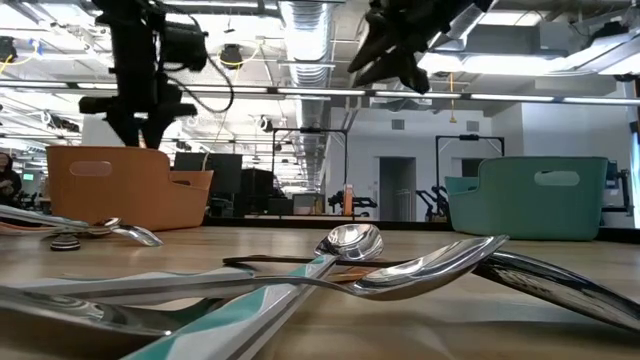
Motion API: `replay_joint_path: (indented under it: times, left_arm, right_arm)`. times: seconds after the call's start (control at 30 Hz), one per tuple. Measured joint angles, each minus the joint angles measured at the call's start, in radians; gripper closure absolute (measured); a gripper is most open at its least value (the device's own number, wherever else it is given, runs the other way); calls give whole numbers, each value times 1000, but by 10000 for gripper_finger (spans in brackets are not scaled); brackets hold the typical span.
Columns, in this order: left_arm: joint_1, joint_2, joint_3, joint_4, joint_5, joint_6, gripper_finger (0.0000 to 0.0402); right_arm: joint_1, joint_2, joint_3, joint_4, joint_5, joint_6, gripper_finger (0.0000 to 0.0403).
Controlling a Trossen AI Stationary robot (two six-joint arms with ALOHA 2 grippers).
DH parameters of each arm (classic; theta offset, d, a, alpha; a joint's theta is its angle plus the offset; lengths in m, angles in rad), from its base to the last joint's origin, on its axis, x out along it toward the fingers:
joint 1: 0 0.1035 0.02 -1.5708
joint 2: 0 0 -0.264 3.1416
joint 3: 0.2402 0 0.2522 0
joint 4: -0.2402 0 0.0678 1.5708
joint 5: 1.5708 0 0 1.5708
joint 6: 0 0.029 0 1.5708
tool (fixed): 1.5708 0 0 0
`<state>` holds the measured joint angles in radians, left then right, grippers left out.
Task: Sort silverware by color (type)
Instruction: Put the black spoon into the orange bin
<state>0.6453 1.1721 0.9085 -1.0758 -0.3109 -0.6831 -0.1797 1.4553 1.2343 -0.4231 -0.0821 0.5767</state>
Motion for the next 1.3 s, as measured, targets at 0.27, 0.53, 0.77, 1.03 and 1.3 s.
replay_joint_path:
  times: [0.27, 0.53, 0.77, 1.03, 1.3]
  left_arm:
    - [-200, -107, 39, 259, 121, -36, 271]
    - [-438, -120, 39, 511, 121, 51, 280]
    - [-528, -141, 38, 603, 164, 173, 280]
    - [-761, -203, 38, 657, 205, 230, 280]
    - [-1029, -161, 37, 690, -8, 219, 280]
  right_arm:
    - [102, 69, 2, -73, 0, -13, 275]
    - [234, 173, 2, -48, 3, 118, 275]
    - [373, 254, 2, -1, 33, 332, 275]
    - [553, 352, 3, 66, 24, 492, 275]
    - [655, 413, 4, 109, 37, 534, 274]
